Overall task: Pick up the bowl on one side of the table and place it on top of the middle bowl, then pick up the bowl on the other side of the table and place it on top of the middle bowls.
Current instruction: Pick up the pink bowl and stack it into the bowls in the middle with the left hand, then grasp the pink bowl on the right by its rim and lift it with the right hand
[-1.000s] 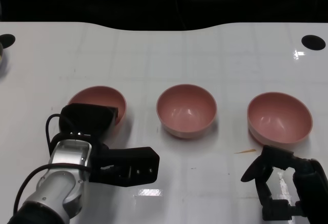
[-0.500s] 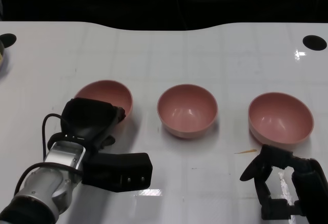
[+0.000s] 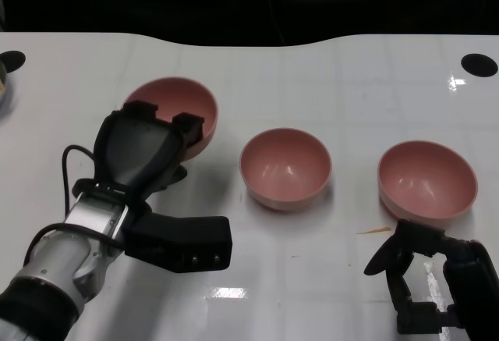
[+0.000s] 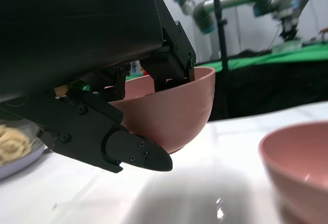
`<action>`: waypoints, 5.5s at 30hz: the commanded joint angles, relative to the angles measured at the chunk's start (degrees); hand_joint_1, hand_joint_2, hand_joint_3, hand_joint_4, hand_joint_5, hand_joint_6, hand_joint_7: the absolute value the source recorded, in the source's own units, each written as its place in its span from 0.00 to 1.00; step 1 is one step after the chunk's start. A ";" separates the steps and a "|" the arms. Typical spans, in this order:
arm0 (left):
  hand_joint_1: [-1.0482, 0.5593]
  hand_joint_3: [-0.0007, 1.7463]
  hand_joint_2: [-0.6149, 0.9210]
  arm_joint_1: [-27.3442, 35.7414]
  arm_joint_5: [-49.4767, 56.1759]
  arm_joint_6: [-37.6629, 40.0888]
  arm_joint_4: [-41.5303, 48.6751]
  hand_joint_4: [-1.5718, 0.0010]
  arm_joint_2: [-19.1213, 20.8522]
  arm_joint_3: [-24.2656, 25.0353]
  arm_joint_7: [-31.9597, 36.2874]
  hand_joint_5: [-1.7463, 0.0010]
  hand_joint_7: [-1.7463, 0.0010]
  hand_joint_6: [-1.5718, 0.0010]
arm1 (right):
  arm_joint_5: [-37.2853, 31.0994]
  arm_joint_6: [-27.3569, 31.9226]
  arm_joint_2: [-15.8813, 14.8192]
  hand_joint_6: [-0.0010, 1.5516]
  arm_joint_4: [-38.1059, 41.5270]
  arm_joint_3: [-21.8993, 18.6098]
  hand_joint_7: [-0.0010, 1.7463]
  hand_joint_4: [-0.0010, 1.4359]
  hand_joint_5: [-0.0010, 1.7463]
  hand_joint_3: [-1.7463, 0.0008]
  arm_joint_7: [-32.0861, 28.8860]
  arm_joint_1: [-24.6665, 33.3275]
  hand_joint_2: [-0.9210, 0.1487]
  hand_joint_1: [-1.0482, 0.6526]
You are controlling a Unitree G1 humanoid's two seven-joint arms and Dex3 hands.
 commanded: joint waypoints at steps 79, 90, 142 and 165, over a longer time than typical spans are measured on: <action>0.47 0.10 1.00 16.31 -22.96 -35.56 -15.67 0.65 4.37 12.69 -12.08 0.49 0.86 0.53 | 0.76 1.69 -0.11 0.57 -1.90 0.93 0.73 0.61 0.96 0.07 -0.45 0.89 0.73 0.74; 0.66 0.55 0.72 25.60 -39.95 -47.93 -9.43 0.54 0.40 18.56 -15.29 0.19 0.49 0.48 | 0.66 1.86 -0.07 0.56 -1.90 0.87 0.74 0.61 0.96 0.07 -0.62 0.54 0.73 0.75; 0.65 0.89 0.60 30.22 -53.56 -45.78 -5.81 0.43 -10.70 27.96 -35.44 0.00 0.09 0.49 | -36.62 58.78 -9.92 0.24 -20.76 8.35 0.04 0.20 0.27 1.00 8.31 -6.68 0.13 0.32; 0.65 0.86 0.61 30.87 -52.32 -46.91 -6.10 0.42 -11.59 27.79 -35.17 0.00 0.11 0.47 | -33.09 52.67 -12.06 0.62 17.18 20.32 0.58 0.62 0.97 0.99 -10.27 -26.42 0.01 0.50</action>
